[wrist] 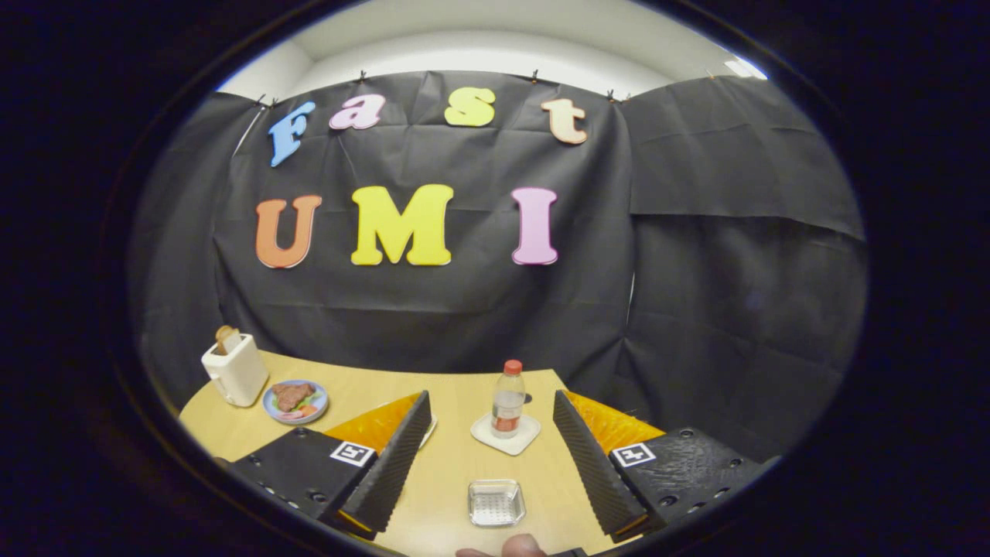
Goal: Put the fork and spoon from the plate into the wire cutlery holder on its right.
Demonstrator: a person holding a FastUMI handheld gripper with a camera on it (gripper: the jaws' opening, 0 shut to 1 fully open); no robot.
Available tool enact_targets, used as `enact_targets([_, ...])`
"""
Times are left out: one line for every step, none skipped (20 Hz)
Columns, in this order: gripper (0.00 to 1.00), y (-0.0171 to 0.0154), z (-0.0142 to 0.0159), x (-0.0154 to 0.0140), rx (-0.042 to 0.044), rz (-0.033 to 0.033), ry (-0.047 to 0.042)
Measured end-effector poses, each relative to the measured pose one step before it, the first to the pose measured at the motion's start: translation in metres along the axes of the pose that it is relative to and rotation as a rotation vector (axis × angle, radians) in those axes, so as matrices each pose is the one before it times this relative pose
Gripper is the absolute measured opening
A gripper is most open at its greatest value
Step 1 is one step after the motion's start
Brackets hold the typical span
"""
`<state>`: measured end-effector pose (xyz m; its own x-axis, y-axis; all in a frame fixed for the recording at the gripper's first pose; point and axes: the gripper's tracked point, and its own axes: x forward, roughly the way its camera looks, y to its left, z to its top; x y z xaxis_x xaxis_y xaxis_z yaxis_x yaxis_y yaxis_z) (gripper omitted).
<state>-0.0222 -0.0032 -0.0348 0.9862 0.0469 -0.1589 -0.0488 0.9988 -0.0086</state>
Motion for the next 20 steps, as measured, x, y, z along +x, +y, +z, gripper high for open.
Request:
enact_targets([0.95, 0.00641, -0.00807, -0.00029, 0.00592, 0.02356, 0.03752])
enact_targets([0.95, 0.00617, -0.00825, 0.00147, 0.00614, 0.01939, 0.04335])
enact_targets([0.95, 0.00631, -0.012, 0.00164, 0.0039, 0.01789, 0.04611])
enact_targets([0.95, 0.00785, -0.01026, 0.0008, -0.00222, 0.02, 0.04378])
enact_targets([0.95, 0.00844, -0.01026, 0.00081, -0.01005, 0.01746, 0.03561])
enact_targets([0.95, 0.00617, -0.00687, 0.00184, -0.01938, 0.00717, 0.02297])
enact_targets([0.95, 0.00379, -0.00652, 0.00042, -0.01862, 0.00278, 0.01676])
enact_targets([0.96, 0.00541, -0.0067, 0.00054, -0.01319, 0.0063, 0.0198])
enact_targets([0.96, 0.00909, -0.01035, 0.00285, -0.01187, 0.01016, 0.03142])
enact_targets([0.96, 0.00934, -0.01055, 0.00218, -0.0095, 0.01472, 0.03802])
enact_targets([0.95, 0.01246, -0.00896, 0.00562, -0.00704, 0.01577, 0.03767])
enact_targets([0.96, 0.01232, -0.00853, 0.00508, -0.00489, 0.01748, 0.03906])
enact_targets([0.96, 0.01183, -0.01007, 0.00479, -0.00625, 0.02123, 0.04727])
enact_targets([0.95, 0.01244, -0.01076, 0.00503, -0.01305, 0.01968, 0.05449])
enact_targets([0.96, 0.01196, -0.01136, 0.00866, -0.01515, 0.0109, 0.05388])
enact_targets([0.96, 0.0111, -0.00849, 0.00822, -0.01085, 0.01171, 0.05319])
enact_targets([0.96, 0.01059, -0.01031, 0.00989, -0.00824, 0.01179, 0.05683])
enact_targets([0.96, 0.00798, -0.00925, 0.01047, 0.00231, 0.01115, 0.06493])
enact_targets([0.96, 0.00714, -0.01101, 0.01035, 0.0081, 0.00588, 0.06466])
enact_targets([0.96, 0.00489, -0.00747, 0.00765, 0.01792, 0.00766, 0.05608])
